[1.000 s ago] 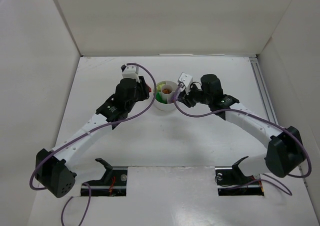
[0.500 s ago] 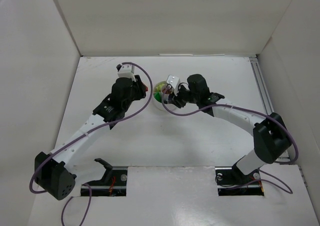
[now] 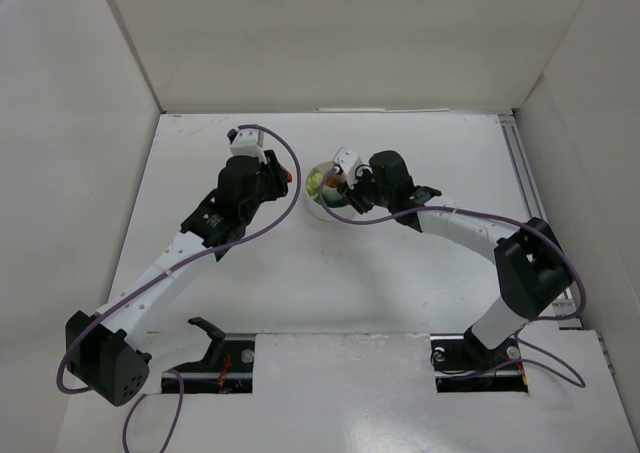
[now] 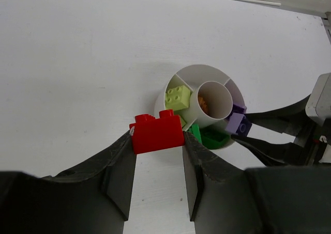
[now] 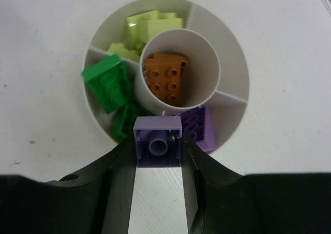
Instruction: Sort the legos into containers by color
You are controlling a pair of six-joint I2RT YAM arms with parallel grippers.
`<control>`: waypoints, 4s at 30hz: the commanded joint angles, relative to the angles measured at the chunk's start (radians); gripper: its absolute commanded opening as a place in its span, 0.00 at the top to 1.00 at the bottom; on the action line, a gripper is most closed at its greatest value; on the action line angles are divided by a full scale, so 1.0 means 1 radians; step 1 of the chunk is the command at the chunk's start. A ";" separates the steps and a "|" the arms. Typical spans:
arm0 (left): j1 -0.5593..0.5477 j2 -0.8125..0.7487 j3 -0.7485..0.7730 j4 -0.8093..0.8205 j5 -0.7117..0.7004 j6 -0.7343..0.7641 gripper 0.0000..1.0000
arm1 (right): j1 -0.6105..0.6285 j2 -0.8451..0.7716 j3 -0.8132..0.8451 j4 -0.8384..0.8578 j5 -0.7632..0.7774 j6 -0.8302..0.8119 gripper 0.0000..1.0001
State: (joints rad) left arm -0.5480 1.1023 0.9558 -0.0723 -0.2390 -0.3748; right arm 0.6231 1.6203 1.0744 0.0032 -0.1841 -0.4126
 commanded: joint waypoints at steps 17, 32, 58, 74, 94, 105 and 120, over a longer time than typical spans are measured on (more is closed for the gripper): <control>0.003 -0.009 -0.003 0.032 -0.005 -0.003 1.00 | 0.029 -0.023 0.013 0.070 0.063 0.023 0.70; 0.031 0.320 0.219 0.183 0.191 0.186 1.00 | -0.103 -0.146 0.004 0.070 0.000 0.032 0.70; 0.022 0.713 0.491 0.245 0.423 0.291 1.00 | -0.235 -0.260 -0.097 0.070 -0.028 0.041 0.70; 0.013 0.725 0.449 0.215 0.302 0.278 1.00 | -0.255 -0.223 -0.106 0.070 -0.037 0.032 0.69; 0.002 0.671 0.448 0.152 0.259 0.283 0.38 | -0.189 -0.125 -0.019 0.070 -0.150 -0.018 0.65; 0.022 0.530 0.406 0.181 0.259 0.235 0.14 | -0.158 0.038 0.097 0.113 -0.230 -0.055 0.60; 0.045 0.446 0.324 0.201 0.188 0.195 0.00 | -0.158 0.064 0.119 0.123 -0.226 -0.046 0.23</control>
State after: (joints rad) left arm -0.5076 1.6154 1.2827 0.0948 -0.0364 -0.1619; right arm 0.4656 1.7359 1.1625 0.0765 -0.3973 -0.4587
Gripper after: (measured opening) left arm 0.997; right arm 0.767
